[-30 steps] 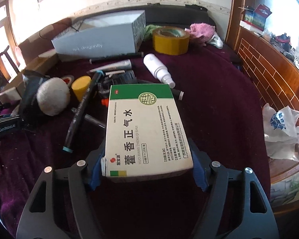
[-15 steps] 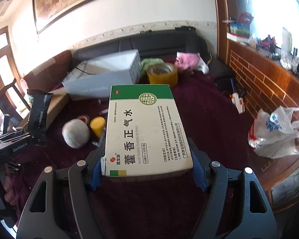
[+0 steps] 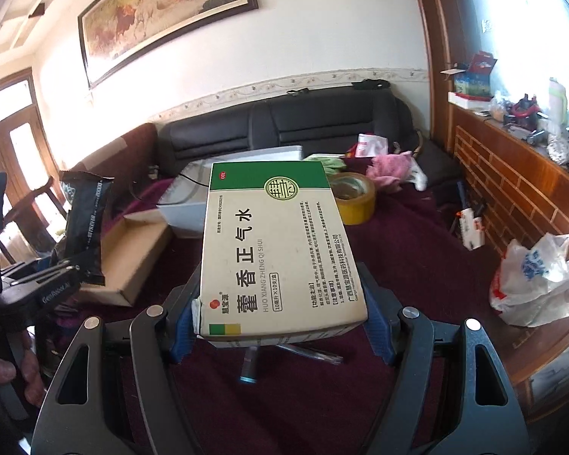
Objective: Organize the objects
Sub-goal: 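Lift the black bag with the left tool while the right tool lifts the medicine box toward the cardboard tray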
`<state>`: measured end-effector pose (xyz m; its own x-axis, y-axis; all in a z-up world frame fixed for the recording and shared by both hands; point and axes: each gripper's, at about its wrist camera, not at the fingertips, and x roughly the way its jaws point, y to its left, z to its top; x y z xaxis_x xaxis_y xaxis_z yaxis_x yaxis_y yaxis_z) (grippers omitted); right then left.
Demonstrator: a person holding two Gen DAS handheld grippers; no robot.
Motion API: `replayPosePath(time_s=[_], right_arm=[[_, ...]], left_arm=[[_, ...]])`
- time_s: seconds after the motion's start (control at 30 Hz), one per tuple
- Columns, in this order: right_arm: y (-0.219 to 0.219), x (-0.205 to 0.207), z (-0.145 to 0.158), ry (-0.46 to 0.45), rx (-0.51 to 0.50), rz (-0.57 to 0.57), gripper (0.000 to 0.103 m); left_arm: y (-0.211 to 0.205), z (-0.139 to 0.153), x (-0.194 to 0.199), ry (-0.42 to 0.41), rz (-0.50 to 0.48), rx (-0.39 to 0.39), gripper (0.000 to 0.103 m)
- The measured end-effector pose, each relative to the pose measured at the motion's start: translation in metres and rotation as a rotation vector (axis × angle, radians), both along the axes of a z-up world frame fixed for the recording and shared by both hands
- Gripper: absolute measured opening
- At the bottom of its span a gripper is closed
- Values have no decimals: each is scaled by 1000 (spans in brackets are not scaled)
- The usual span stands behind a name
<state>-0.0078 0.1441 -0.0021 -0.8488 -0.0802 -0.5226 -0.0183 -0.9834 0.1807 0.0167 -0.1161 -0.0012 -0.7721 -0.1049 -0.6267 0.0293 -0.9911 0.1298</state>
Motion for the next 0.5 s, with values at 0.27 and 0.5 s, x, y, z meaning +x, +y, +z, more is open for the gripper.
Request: replayPosePath(time_s=[0.27, 0.5], right_arm=[[-40, -17, 11, 7, -8, 54, 72], [-71, -29, 22, 19, -23, 91, 72]], left_arm=[[-45, 17, -5, 6, 56, 11, 34], [-75, 28, -11, 10, 88, -12, 34]])
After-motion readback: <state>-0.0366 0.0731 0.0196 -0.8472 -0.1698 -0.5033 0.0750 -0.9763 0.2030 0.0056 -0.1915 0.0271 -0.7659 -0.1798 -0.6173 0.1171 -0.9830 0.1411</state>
